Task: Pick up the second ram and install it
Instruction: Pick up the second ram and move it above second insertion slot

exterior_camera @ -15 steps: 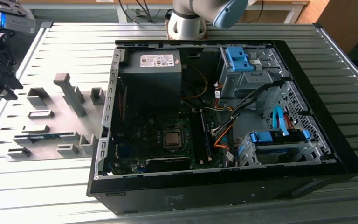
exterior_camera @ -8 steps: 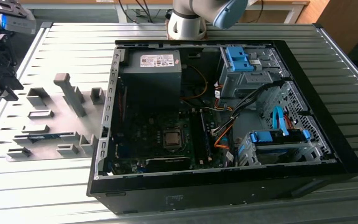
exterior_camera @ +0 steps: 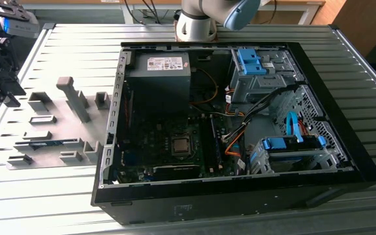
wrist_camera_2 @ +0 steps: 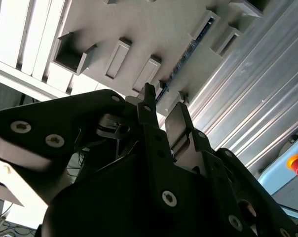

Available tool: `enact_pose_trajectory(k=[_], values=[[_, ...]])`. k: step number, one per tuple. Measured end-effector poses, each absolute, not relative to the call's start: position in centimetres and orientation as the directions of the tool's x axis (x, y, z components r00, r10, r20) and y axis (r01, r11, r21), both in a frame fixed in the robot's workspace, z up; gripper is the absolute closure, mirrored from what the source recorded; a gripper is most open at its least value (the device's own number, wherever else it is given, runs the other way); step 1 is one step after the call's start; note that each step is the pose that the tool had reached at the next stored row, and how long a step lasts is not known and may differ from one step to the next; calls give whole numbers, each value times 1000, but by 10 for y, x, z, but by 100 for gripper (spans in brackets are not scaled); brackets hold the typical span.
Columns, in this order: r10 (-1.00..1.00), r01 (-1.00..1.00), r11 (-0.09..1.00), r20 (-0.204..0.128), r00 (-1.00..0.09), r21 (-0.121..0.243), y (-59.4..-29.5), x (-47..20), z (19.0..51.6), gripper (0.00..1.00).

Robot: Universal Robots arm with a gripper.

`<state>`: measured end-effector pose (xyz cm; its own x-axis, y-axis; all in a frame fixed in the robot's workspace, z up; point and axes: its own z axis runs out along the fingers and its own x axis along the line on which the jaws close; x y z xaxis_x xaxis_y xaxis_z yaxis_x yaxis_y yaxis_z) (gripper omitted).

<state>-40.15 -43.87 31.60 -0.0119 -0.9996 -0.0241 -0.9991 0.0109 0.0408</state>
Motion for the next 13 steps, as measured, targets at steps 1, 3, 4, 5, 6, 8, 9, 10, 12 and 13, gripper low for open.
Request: enact_pose_trajectory(k=[1, 3, 4, 5, 6, 8, 9, 10, 12, 13], values=[[-1000, -999, 11, -24, -12, 41, -439, -402, 315, 64], [-1000, -999, 11, -24, -12, 41, -439, -402, 313, 64], [-1000, -999, 11, -24, -12, 41, -439, -401, 312, 64], [-1000, -999, 11, -24, -12, 41, -439, -401, 311, 64], [-1000, -999, 11, -24, -12, 41, -439, -401, 309, 64], [-1000, -999, 11, -23, -12, 41, -440, -401, 306, 64], [-1000, -999, 11, -23, -12, 41, -440, -401, 305, 64], [-1000, -999, 11, -23, -12, 41, -441, -401, 303, 64], [-1000, -999, 11, -23, -12, 41, -442, -401, 299, 64], [-1000, -999, 11, -23, -12, 40, -442, -401, 298, 64]])
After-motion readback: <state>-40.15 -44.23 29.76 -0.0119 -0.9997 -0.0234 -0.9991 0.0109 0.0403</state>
